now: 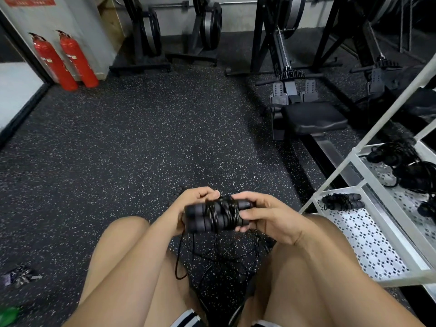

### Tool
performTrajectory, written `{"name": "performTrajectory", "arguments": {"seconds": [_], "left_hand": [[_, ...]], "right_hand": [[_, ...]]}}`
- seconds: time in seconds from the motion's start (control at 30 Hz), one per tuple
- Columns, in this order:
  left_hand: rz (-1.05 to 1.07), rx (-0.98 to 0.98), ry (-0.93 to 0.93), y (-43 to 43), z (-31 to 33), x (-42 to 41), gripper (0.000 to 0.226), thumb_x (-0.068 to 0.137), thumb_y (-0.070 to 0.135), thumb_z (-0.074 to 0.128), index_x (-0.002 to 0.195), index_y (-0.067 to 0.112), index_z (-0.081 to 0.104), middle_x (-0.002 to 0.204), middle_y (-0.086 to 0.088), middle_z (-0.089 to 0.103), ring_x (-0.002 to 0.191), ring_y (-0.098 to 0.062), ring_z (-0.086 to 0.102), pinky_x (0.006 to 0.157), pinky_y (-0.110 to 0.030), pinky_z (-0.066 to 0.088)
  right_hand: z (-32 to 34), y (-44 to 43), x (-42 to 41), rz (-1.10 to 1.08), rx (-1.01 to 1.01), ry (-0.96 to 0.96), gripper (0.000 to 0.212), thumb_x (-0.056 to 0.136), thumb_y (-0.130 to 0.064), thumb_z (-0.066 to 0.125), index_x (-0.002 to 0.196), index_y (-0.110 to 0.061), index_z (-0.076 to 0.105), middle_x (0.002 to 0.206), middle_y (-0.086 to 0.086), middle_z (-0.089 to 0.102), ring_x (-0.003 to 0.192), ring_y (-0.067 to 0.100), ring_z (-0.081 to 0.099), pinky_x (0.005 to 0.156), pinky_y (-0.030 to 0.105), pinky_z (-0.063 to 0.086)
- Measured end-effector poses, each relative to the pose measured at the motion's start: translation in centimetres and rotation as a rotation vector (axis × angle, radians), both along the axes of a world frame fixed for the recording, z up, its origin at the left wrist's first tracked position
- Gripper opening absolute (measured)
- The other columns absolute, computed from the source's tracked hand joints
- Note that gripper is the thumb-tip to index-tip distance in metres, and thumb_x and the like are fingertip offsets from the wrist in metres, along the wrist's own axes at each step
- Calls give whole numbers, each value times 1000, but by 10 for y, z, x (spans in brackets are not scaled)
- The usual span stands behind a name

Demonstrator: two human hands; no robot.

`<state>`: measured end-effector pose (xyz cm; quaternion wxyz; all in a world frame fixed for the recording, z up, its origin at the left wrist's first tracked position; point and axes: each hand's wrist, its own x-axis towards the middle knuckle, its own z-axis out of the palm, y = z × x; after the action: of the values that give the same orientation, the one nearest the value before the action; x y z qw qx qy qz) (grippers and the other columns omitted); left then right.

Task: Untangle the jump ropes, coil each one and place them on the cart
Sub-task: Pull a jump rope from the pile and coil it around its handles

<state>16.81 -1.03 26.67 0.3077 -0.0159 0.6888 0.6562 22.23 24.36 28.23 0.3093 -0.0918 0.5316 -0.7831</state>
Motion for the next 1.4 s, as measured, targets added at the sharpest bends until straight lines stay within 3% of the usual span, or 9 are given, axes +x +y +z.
{"name": "performTrajectory", "arguments": {"seconds": [0.1,0.2,0.47,0.63,0.9,1.0,1.17,1.27,1.4], "left_hand": [[74,-139,47,5,-8,5,12,107,10,62,98,15,68,71,10,64,71,-15,56,62,-26,45],[-83,-233,117,15,-19,13,35,111,45,53,112,16,72,59,13,41,52,-10,33,51,-26,29],[-344,-615,428,31,-25,29,31,106,56,55,88,36,72,69,1,63,56,-10,48,59,-33,37],[-375,-641,521,22,-17,30,24,104,52,61,89,37,72,63,9,62,55,-5,50,58,-33,39],[-245,-592,576,0,-2,19,8,96,41,78,90,36,77,77,28,68,66,5,57,60,-19,35],[-218,-525,562,-7,-1,13,8,92,37,84,87,35,78,90,23,71,83,3,62,74,-23,42],[-159,-416,421,-16,0,3,9,89,31,87,85,37,81,92,13,78,79,-11,67,74,-37,50],[-94,-311,383,-21,7,0,8,92,25,84,87,30,83,93,6,81,86,-7,67,89,-34,53],[-98,-217,276,-17,13,-5,21,99,16,75,83,28,81,89,7,78,83,-8,69,78,-23,55]], "right_hand": [[4,1,-4,-198,-156,-59,35,101,6,65,135,4,58,124,31,67,94,37,75,82,31,66],[0,-1,-9,-412,-140,-59,37,96,4,71,131,2,58,126,32,69,97,40,75,82,32,66],[-24,-1,-15,-729,457,113,28,94,-1,80,109,-16,61,112,23,72,98,42,78,81,41,65],[-25,6,-19,-570,1010,224,30,96,-21,77,108,-35,54,99,-5,73,88,20,73,77,37,56],[-29,-8,-15,-95,1194,234,32,95,-17,77,113,-34,56,110,-3,72,94,18,70,80,36,58],[-26,-10,-10,67,1071,209,33,96,-12,78,117,-28,59,114,2,74,94,22,75,86,42,64],[-14,-6,-1,132,499,55,32,97,4,75,122,-6,60,120,21,71,95,34,76,83,41,62],[-1,-3,0,142,220,-12,35,97,8,72,127,-5,60,119,24,68,98,40,72,79,35,61],[9,-3,1,100,-3,-56,35,99,12,66,126,-10,58,121,20,67,96,37,72,78,32,62]]}}
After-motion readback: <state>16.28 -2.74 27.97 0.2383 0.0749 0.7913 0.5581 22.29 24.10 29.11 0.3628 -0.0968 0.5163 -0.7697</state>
